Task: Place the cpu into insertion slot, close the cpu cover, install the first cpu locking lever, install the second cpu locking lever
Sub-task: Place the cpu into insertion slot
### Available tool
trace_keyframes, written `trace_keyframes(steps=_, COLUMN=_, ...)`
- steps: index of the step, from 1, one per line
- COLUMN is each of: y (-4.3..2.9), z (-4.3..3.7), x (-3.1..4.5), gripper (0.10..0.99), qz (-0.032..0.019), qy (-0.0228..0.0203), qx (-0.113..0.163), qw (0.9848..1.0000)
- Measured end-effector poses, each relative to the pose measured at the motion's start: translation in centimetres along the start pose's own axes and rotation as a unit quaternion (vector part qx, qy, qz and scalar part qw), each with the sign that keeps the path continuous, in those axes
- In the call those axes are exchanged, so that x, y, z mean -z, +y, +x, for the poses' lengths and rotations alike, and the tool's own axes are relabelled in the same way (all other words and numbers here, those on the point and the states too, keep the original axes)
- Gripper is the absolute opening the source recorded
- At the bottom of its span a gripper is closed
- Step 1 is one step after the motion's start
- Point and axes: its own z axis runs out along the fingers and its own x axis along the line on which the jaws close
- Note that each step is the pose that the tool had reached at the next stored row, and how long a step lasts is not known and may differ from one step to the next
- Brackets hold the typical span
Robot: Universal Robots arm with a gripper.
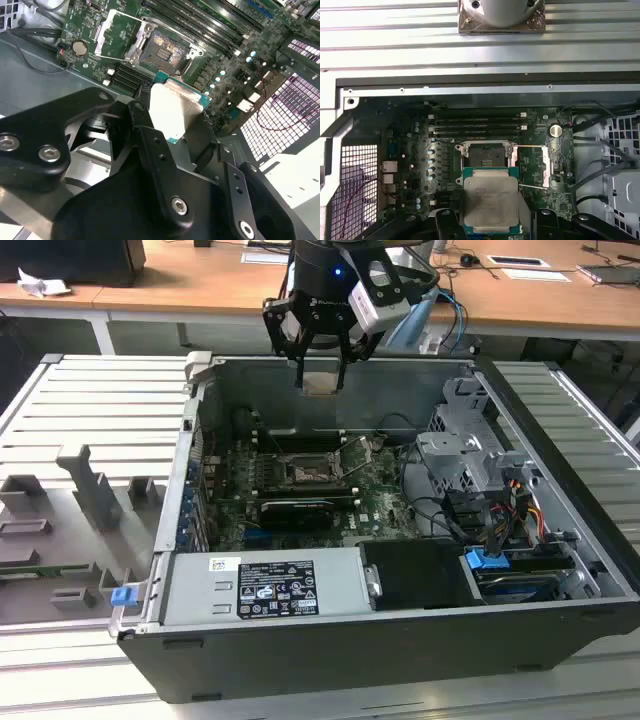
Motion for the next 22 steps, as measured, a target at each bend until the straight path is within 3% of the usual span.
trace_keyframes(steps=11, y=0.00, z=0.00, x=0.00, gripper=0.525, qz=-0.0004, qy=-0.0017, qx=-0.019, qw=0.9998)
trace_keyframes(steps=22, y=0.00, z=0.00, x=0.00, gripper=0.525, qz=-0.0010, qy=-0.0046, qx=-0.051, qw=0.9987)
